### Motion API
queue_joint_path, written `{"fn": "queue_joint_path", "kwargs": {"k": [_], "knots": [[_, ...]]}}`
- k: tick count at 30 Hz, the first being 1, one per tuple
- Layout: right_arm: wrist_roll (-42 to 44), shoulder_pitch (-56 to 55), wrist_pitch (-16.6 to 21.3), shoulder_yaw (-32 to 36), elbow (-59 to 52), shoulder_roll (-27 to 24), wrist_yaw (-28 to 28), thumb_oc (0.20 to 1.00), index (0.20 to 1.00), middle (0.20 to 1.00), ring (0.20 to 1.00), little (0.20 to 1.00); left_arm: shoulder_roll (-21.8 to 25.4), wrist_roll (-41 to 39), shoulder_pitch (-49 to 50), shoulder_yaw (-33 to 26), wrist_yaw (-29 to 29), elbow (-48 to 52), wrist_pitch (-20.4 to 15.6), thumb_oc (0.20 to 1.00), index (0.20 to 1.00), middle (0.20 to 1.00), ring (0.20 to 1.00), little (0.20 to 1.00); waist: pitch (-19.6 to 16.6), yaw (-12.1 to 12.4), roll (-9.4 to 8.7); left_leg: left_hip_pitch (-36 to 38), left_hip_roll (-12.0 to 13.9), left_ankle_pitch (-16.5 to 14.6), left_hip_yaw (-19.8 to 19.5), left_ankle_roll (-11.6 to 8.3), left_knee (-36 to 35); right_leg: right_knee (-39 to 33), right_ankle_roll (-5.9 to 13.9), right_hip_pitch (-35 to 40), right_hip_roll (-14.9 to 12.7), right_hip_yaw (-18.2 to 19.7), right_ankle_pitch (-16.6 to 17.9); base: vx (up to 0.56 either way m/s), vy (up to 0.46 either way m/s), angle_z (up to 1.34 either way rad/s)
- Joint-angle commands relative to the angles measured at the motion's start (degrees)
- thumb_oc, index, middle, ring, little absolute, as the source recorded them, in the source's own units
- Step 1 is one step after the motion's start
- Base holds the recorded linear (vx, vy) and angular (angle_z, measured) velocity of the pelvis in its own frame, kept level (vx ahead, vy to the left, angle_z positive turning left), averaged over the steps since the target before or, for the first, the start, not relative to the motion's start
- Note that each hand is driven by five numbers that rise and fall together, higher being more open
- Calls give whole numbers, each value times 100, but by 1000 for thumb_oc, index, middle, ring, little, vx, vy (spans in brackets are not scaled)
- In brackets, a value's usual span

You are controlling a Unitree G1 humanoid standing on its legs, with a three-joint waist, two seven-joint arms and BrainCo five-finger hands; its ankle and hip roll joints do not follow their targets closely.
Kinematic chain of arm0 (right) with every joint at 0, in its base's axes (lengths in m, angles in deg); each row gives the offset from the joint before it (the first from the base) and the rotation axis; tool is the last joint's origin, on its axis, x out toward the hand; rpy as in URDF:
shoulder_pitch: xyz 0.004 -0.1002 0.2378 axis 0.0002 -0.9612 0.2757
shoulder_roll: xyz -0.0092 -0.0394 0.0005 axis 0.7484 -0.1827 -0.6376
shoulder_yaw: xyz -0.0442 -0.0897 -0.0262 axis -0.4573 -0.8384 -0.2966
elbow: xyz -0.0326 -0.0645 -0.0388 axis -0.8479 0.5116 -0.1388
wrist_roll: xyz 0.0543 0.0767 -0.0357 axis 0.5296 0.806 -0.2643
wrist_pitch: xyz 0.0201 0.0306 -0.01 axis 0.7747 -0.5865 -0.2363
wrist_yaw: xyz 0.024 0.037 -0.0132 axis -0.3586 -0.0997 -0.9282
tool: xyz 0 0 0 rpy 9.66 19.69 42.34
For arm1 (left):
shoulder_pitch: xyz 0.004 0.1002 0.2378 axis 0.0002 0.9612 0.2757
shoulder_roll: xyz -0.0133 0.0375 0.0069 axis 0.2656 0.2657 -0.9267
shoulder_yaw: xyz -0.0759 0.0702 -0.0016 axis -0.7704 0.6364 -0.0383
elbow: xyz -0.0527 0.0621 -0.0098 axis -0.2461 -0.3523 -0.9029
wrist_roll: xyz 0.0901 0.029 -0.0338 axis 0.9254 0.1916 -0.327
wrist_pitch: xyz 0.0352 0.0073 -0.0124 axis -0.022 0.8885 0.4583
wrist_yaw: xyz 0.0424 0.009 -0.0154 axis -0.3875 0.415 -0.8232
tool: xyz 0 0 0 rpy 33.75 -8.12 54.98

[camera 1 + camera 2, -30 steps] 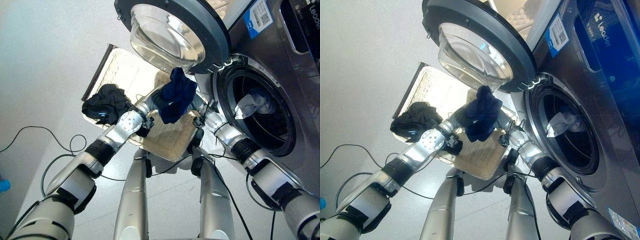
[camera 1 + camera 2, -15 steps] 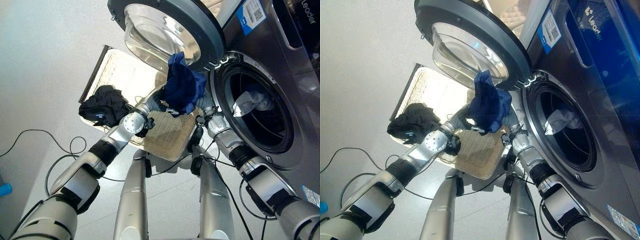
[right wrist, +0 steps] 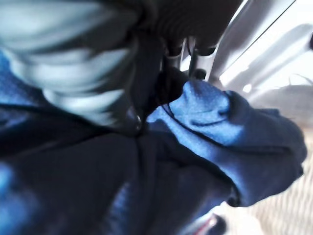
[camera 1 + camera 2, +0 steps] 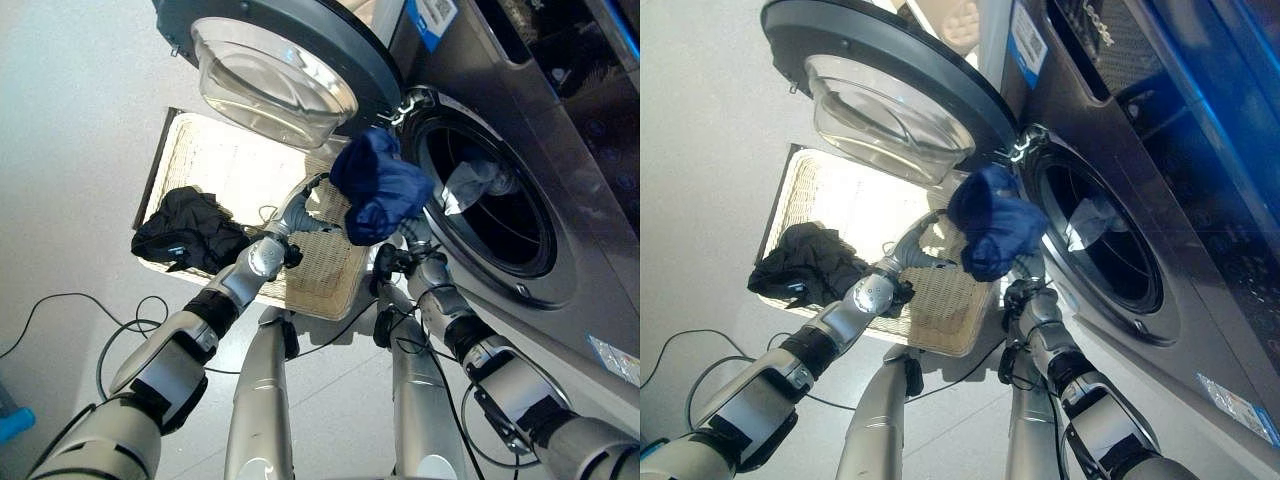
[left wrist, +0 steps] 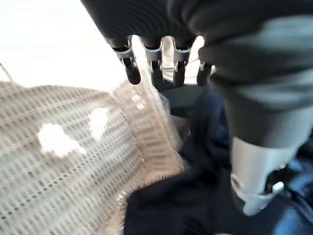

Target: Put the clothes into the washing machine.

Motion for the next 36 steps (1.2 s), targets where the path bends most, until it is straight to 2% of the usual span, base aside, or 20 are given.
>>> {"fn": "queue_joint_path", "kwargs": {"k": [1, 3, 6, 10, 11, 15, 19, 21, 23, 25, 26, 30, 33, 36], "knots": [[992, 109, 503, 192, -78, -109, -237, 200, 200, 200, 200, 200, -247, 114, 42, -479, -605, 86, -202, 1000, 1000, 1000, 1000, 1000, -152, -125, 562, -71, -327, 142, 193, -160, -425, 533, 527, 171, 267, -344, -795, 10, 53, -13], [1081, 104, 512, 226, -55, -103, -270, 200, 200, 200, 200, 200, -254, 104, 45, -491, -636, 75, -200, 1000, 1000, 1000, 1000, 1000, -152, -127, 563, -70, -327, 142, 197, -161, -427, 532, 525, 172, 269, -341, -797, 7, 31, -7], [2812, 37, 734, 822, 272, 44, -761, 200, 200, 200, 200, 200, -334, -7, 144, -685, -1177, -119, -263, 1000, 1000, 1000, 1000, 1000, -152, -134, 598, -22, -329, 133, 224, -181, -448, 530, 517, 228, 295, -326, -842, 13, 54, -7], [3726, 106, 853, 1249, 446, 64, -978, 200, 200, 200, 200, 200, -355, -279, 161, -785, -1452, -248, -255, 1000, 1000, 1000, 1000, 1000, -152, -128, 628, 14, -337, 117, 225, -188, -449, 559, 520, 259, 297, -324, -873, 9, 10, -4], [4181, 197, 905, 1478, 513, 24, -982, 200, 200, 200, 200, 200, -366, -426, 164, -892, -1578, -338, -274, 1000, 1000, 1000, 1000, 1000, -152, -117, 640, 18, -341, 103, 220, -189, -429, 592, 524, 264, 283, -341, -890, 0, 0, 0], [4706, 450, 956, 1829, 682, -130, -945, 200, 200, 200, 200, 200, -398, -669, 165, -1049, -1741, -469, -329, 1000, 1000, 1000, 1000, 1000, -152, -64, 653, -40, -361, 112, 179, -178, -389, 611, 511, 232, 243, -395, -854, 3, -11, 0], [5356, 838, 880, 2157, 851, -538, -932, 200, 200, 200, 200, 200, -327, -745, 256, -1150, -1670, -506, -460, 1000, 1000, 1000, 1000, 1000, -152, 56, 676, -44, -412, 20, 74, -161, -302, 713, 531, 245, 157, -490, -887, 7, -61, 2], [5377, 913, 881, 2213, 876, -627, -923, 200, 200, 200, 200, 200, -307, -734, 266, -1143, -1643, -488, -458, 1000, 1000, 1000, 1000, 1000, -152, 75, 681, -55, -419, 14, 53, -155, -292, 729, 534, 238, 144, -504, -881, -4, -46, 10], [5214, 1162, 1052, 2224, 824, -875, -633, 200, 200, 200, 200, 200, -246, -748, 335, -1058, -1601, -387, -438, 1000, 1000, 1000, 1000, 1000, -152, 146, 699, -104, -448, -6, -8, -139, -259, 776, 538, 190, 95, -553, -856, 11, -41, 17], [4738, 1467, 1136, 2201, 891, -1170, -205, 200, 200, 200, 200, 200, -175, -792, 331, -979, -1536, -290, -381, 1000, 1000, 1000, 1000, 1000, -152, 205, 716, -170, -461, 20, -44, -115, -262, 794, 528, 114, 59, -590, -799, -7, -18, 9], [4738, 1467, 1136, 2201, 891, -1170, -205, 200, 200, 200, 200, 200, -175, -792, 331, -979, -1536, -290, -381, 1000, 1000, 1000, 1000, 1000, -152, 205, 716, -170, -461, 20, -44, -115, -262, 794, 528, 114, 59, -590, -799, 1, -10, 14], [3485, 1872, 1208, 1955, 884, -1743, 610, 200, 200, 200, 200, 200, -6, -864, 442, -818, -1502, -27, -337, 1000, 1000, 1000, 1000, 1000, -152, 287, 753, -231, -462, -9, -119, -87, -211, 911, 531, 33, -8, -625, -801, 4, 1, 9], [2985, 2028, 1215, 1808, 789, -2046, 939, 200, 200, 200, 200, 200, 115, -960, 529, -748, -1461, 102, -300, 1000, 1000, 1000, 1000, 1000, -152, 304, 740, -194, -463, -55, -138, -87, -185, 960, 550, 58, -24, -625, -837, -2, -3, 2], [2916, 2172, 1313, 1733, 681, -2222, 1104, 200, 200, 200, 200, 200, 185, -992, 561, -729, -1421, 151, -316, 1000, 1000, 1000, 1000, 1000, -152, 310, 735, -222, -445, -11, -133, -77, -200, 967, 543, 17, -35, -636, -794, 9, -3, 7]]}}
